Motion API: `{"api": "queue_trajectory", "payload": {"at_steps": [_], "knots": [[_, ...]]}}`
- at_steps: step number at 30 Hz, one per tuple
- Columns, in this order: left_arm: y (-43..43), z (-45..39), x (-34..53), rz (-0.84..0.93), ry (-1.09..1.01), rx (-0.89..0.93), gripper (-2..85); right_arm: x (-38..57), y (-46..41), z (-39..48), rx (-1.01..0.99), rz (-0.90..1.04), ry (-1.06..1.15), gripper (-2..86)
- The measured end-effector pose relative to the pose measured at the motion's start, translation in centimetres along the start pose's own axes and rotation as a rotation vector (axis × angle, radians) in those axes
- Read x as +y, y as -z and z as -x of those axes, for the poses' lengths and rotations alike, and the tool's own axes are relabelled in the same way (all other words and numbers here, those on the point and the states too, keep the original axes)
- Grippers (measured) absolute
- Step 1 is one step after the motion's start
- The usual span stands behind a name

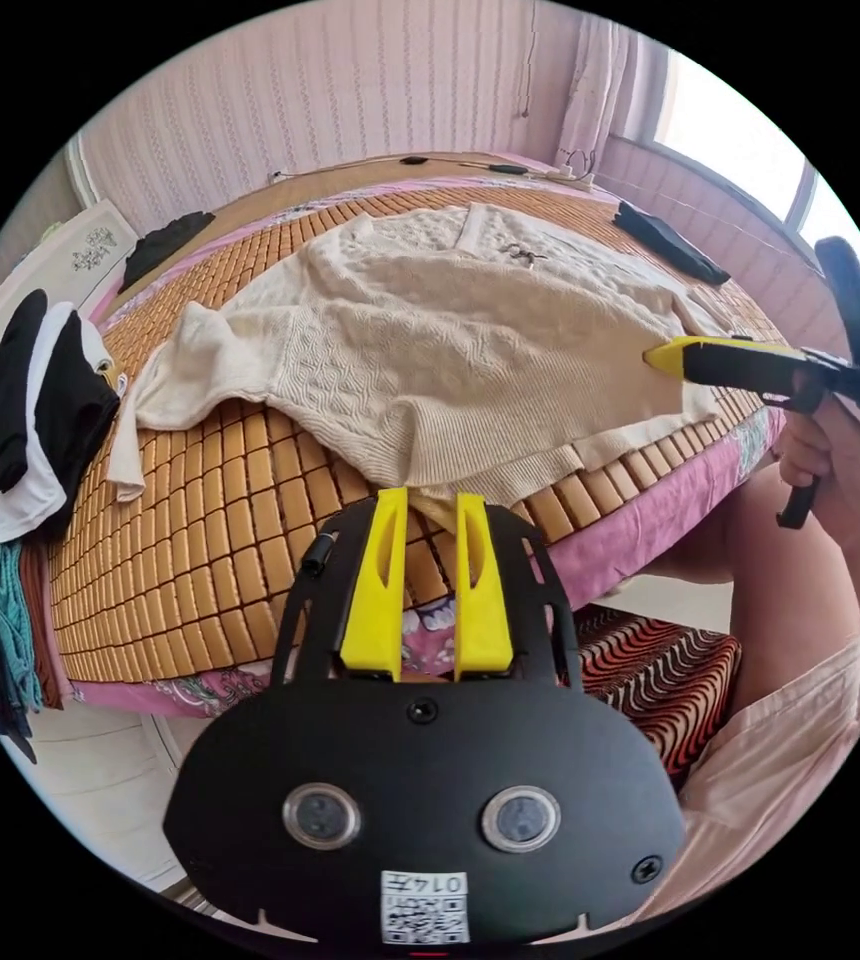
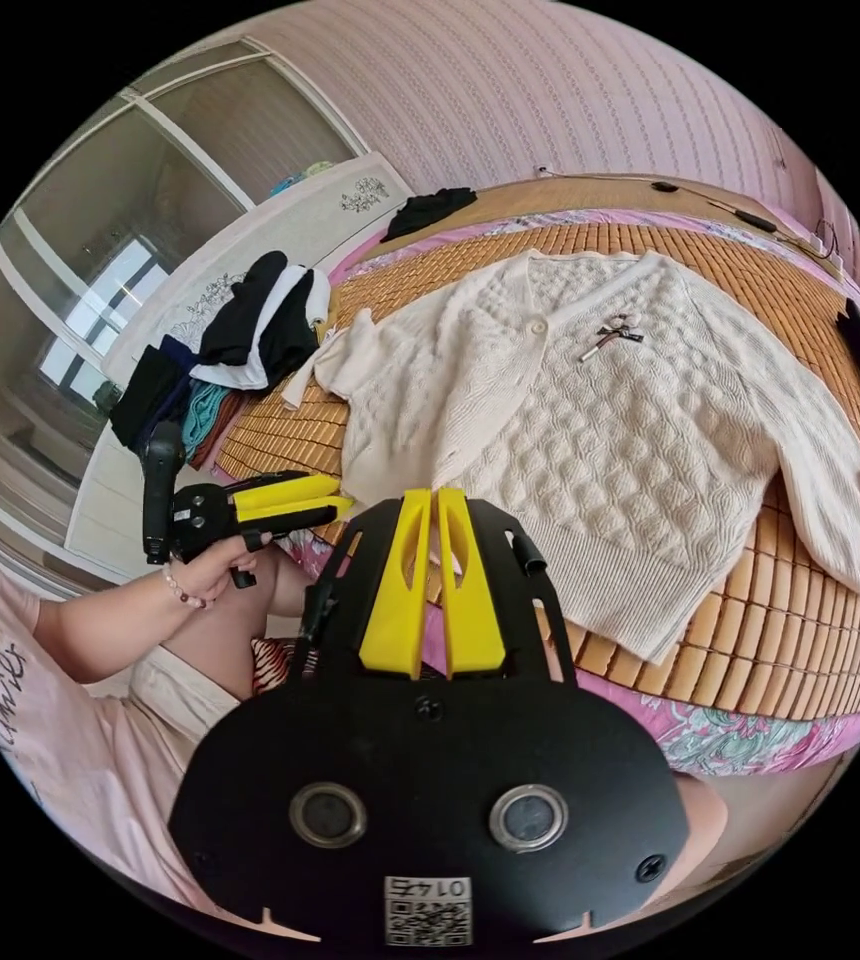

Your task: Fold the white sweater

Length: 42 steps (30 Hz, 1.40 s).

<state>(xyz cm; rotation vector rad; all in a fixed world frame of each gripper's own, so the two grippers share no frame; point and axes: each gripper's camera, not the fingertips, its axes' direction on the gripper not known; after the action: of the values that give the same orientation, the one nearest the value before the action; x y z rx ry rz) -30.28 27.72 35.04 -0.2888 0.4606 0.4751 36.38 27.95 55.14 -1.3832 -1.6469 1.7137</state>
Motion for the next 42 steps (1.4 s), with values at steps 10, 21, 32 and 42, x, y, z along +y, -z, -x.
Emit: {"api": "queue_trajectory", "payload": {"at_steps": [10,21,32,42], "knots": [[6.2,6.3,2.4,-0.035,0.052,0.023,-0.8,-0.7,-1.9,-0.8,-0.064,0.131,-0.029,0.5],[5.6,12.8,2.9,-0.012,0.346,0.236,-1.0,-1.3,-0.4,-0.5,-0.058,0.156,-0.01,0.6],[5.5,12.8,0.2,0.058,0.296,0.225,-1.0,-1.0,5.4,-6.1,0.421,0.107,-0.295,10.6],[8.0,8.1,-3.7,0.206,-0.133,0.111,-1.0,-2.4,8.3,-7.0,0.225,0.199,-0.255,0.7]]}}
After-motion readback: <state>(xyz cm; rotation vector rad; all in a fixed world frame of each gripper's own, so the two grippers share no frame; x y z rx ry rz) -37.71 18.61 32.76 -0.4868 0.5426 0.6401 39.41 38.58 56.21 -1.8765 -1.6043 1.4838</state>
